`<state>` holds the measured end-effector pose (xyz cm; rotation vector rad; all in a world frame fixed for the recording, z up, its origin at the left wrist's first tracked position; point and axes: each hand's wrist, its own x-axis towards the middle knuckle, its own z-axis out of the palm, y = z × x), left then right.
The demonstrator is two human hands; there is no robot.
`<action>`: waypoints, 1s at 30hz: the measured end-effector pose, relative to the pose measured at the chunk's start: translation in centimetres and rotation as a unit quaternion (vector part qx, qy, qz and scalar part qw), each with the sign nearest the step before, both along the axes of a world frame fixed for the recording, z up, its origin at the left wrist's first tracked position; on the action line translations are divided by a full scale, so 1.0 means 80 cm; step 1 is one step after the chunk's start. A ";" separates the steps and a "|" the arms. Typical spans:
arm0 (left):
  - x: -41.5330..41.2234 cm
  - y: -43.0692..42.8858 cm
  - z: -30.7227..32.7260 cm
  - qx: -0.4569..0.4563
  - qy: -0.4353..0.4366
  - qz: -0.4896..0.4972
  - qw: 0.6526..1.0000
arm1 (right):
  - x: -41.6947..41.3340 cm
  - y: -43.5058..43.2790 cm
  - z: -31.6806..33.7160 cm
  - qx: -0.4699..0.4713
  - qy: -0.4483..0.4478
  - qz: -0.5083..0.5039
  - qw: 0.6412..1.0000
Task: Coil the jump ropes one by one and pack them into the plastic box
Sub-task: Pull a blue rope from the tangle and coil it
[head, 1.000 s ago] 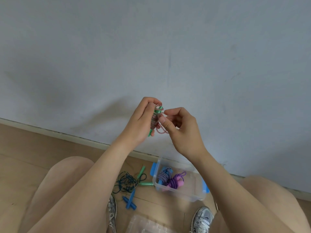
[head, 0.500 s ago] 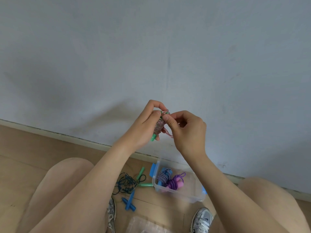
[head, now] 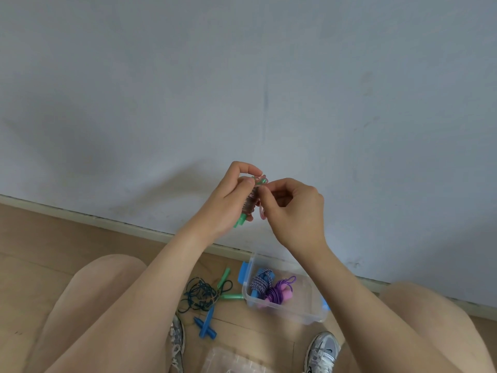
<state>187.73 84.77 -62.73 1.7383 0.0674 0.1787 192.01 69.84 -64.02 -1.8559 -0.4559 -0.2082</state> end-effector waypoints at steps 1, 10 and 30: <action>0.000 0.000 0.001 -0.004 0.002 -0.001 1.000 | -0.001 0.001 0.000 0.015 0.003 0.004 1.000; 0.000 0.006 0.006 0.012 -0.007 -0.012 1.000 | -0.001 -0.004 0.009 0.147 0.110 0.061 0.981; -0.004 0.014 -0.006 0.123 0.116 -0.119 0.978 | 0.026 -0.016 0.010 0.120 0.133 0.051 0.983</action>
